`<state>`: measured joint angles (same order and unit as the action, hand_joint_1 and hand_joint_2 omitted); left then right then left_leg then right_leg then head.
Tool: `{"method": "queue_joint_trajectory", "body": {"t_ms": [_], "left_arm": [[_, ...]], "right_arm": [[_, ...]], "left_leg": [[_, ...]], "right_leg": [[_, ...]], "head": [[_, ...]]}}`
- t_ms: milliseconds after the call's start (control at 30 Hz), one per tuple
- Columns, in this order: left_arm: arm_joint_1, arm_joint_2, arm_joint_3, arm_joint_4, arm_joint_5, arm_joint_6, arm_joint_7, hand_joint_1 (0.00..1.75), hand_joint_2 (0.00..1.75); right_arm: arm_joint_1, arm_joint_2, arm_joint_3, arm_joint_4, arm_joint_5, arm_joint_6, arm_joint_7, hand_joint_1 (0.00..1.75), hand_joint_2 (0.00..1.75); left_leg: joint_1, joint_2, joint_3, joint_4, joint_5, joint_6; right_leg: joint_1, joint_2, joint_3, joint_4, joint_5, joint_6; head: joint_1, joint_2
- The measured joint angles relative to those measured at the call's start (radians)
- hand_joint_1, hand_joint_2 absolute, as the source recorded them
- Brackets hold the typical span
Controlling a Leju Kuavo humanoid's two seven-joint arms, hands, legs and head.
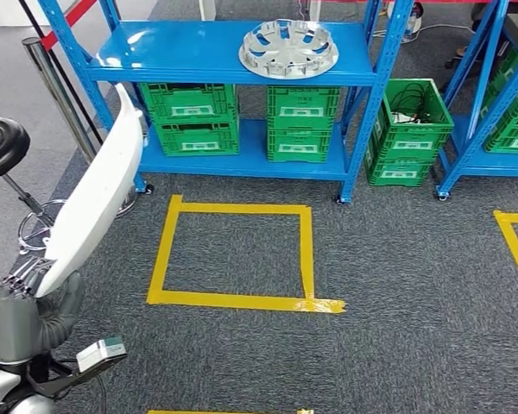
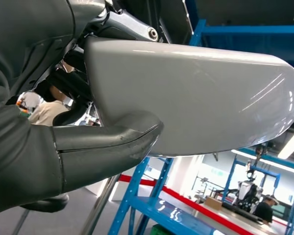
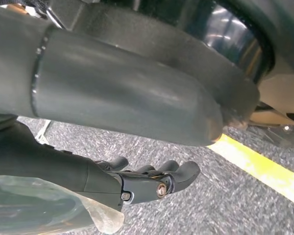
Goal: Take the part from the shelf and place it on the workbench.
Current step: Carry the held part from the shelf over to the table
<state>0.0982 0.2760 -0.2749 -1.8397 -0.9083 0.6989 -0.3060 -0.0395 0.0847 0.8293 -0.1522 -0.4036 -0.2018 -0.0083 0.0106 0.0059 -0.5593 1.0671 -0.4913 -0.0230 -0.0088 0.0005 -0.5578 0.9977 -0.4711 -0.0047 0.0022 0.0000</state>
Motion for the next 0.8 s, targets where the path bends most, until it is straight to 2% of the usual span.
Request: {"method": "queue_joint_trajectory", "body": {"t_ms": [33, 67, 133, 200, 267, 333, 367, 400, 433, 500, 533, 567, 667, 700, 733, 800], "left_arm": [[-0.003, 0.001, -0.002, 0.001, 0.002, 0.000, 0.000, 1.75, 1.75], [-0.006, 0.001, -0.003, 0.002, 0.003, 0.000, -0.001, 1.75, 1.75], [-0.008, 0.002, -0.005, 0.004, 0.005, 0.000, -0.001, 1.75, 1.75], [-0.011, 0.002, -0.007, 0.006, 0.005, 0.000, -0.002, 1.75, 1.75], [-0.013, 0.002, -0.008, 0.006, 0.005, 0.000, -0.002, 1.75, 1.75], [-0.014, 0.002, -0.009, 0.009, 0.005, 0.000, -0.004, 1.75, 1.75], [-0.014, 0.002, -0.010, 0.012, 0.005, 0.000, -0.006, 1.75, 1.75], [-0.015, 0.002, -0.010, 0.014, 0.006, 0.000, -0.009, 1.75, 1.75], [-0.015, 0.002, -0.011, 0.016, 0.006, 0.000, -0.012, 1.75, 1.75], [-0.016, 0.002, -0.012, 0.018, 0.007, 0.000, -0.015, 1.75, 1.75], [-0.017, 0.002, -0.012, 0.018, 0.008, 0.000, -0.016, 1.75, 1.75], [-0.017, 0.002, -0.012, 0.019, 0.008, 0.000, -0.016, 1.75, 1.75], [-0.019, 0.002, -0.014, 0.020, 0.008, 0.000, -0.016, 1.75, 1.75], [-0.020, 0.003, -0.015, 0.020, 0.008, 0.000, -0.016, 1.75, 1.75], [-0.021, 0.004, -0.015, 0.020, 0.009, 0.000, -0.017, 1.75, 1.75], [-0.022, 0.005, -0.017, 0.021, 0.010, 0.000, -0.017, 1.75, 1.75]], "right_arm": [[-0.001, 0.000, 0.000, 0.000, -0.001, -0.001, -0.001, 0.00, 0.00], [-0.002, 0.001, 0.000, 0.000, -0.001, -0.001, -0.001, 0.00, 0.00], [-0.002, 0.001, 0.000, 0.000, -0.002, -0.002, -0.002, 0.00, 0.00], [-0.002, 0.001, 0.000, 0.000, -0.003, -0.002, -0.002, 0.00, 0.00], [-0.002, 0.001, 0.000, 0.000, -0.004, -0.003, -0.003, 0.00, 0.00], [-0.002, 0.001, 0.000, 0.000, -0.005, -0.003, -0.004, 0.00, 0.00], [-0.002, 0.001, 0.000, 0.000, -0.006, -0.003, -0.004, 0.00, 0.00], [-0.002, 0.001, 0.000, 0.000, -0.006, -0.003, -0.005, 0.00, 0.00], [-0.002, 0.001, 0.000, 0.000, -0.006, -0.003, -0.005, 0.00, 0.00], [-0.003, 0.001, 0.000, 0.000, -0.006, -0.003, -0.006, 0.00, 0.00], [-0.003, 0.001, 0.000, 0.000, -0.006, -0.003, -0.006, 0.00, 0.00], [-0.004, 0.001, 0.000, 0.000, -0.006, -0.003, -0.006, 0.00, 0.00], [-0.002, 0.001, 0.000, 0.000, -0.006, -0.002, -0.006, 0.00, 0.00], [-0.002, 0.001, 0.000, 0.000, -0.006, -0.003, -0.006, 0.00, 0.00], [-0.002, 0.001, 0.000, 0.000, -0.006, -0.004, -0.006, 0.00, 0.00], [-0.003, 0.002, 0.000, 0.000, -0.007, -0.005, -0.006, 0.00, 0.00]], "left_leg": [[-0.001, -0.001, 0.020, -0.044, 0.010, 0.004], [-0.004, -0.001, 0.026, -0.063, 0.010, 0.008], [-0.006, -0.002, 0.021, -0.066, 0.011, 0.020], [-0.004, -0.001, 0.018, -0.072, 0.020, 0.036], [-0.003, 0.002, 0.012, -0.076, 0.028, 0.048], [-0.006, 0.003, 0.004, -0.076, 0.033, 0.053], [-0.008, 0.003, 0.001, -0.076, 0.035, 0.054], [-0.010, 0.004, -0.001, -0.076, 0.037, 0.055], [-0.012, 0.003, -0.001, -0.076, 0.038, 0.054], [-0.017, 0.003, -0.002, -0.075, 0.040, 0.050], [-0.019, 0.002, -0.004, -0.073, 0.042, 0.046], [-0.020, 0.003, -0.006, -0.072, 0.044, 0.042], [-0.018, 0.002, -0.012, -0.068, 0.047, 0.026], [-0.017, 0.001, -0.017, -0.055, 0.035, 0.020], [-0.016, 0.000, -0.030, -0.025, 0.012, 0.014], [-0.009, -0.001, -0.077, 0.095, -0.060, 0.003]], "right_leg": [[0.001, 0.000, -0.003, 0.002, 0.002, 0.005], [0.003, 0.000, -0.007, 0.003, 0.004, 0.011], [0.002, 0.000, -0.012, 0.002, 0.009, 0.023], [0.000, 0.000, -0.026, 0.021, -0.008, 0.033], [-0.001, 0.001, -0.071, 0.114, -0.068, 0.038], [-0.001, 0.000, -0.132, 0.254, -0.131, 0.041], [-0.001, 0.000, -0.146, 0.291, -0.140, 0.041], [0.000, 0.000, -0.141, 0.292, -0.131, 0.039], [0.000, 0.000, -0.113, 0.246, -0.104, 0.035], [0.003, 0.000, -0.027, 0.093, -0.046, 0.022], [0.004, -0.001, 0.005, 0.035, -0.031, 0.017], [0.006, -0.001, 0.022, 0.003, -0.026, 0.013], [0.006, -0.001, 0.024, -0.008, -0.019, 0.004], [0.004, -0.001, 0.023, -0.011, -0.015, -0.001], [0.001, -0.003, 0.021, -0.014, -0.010, -0.006], [0.000, -0.004, 0.016, -0.015, -0.005, -0.011]], "head": [[0.000, 0.000], [0.000, 0.000], [0.000, 0.000], [0.002, 0.000], [0.007, 0.000], [0.009, 0.000], [0.009, 0.000], [0.009, 0.000], [0.009, 0.000], [0.009, 0.000], [0.008, 0.000], [0.008, 0.000], [0.007, 0.000], [0.006, 0.000], [0.003, 0.000], [-0.001, 0.000]]}}
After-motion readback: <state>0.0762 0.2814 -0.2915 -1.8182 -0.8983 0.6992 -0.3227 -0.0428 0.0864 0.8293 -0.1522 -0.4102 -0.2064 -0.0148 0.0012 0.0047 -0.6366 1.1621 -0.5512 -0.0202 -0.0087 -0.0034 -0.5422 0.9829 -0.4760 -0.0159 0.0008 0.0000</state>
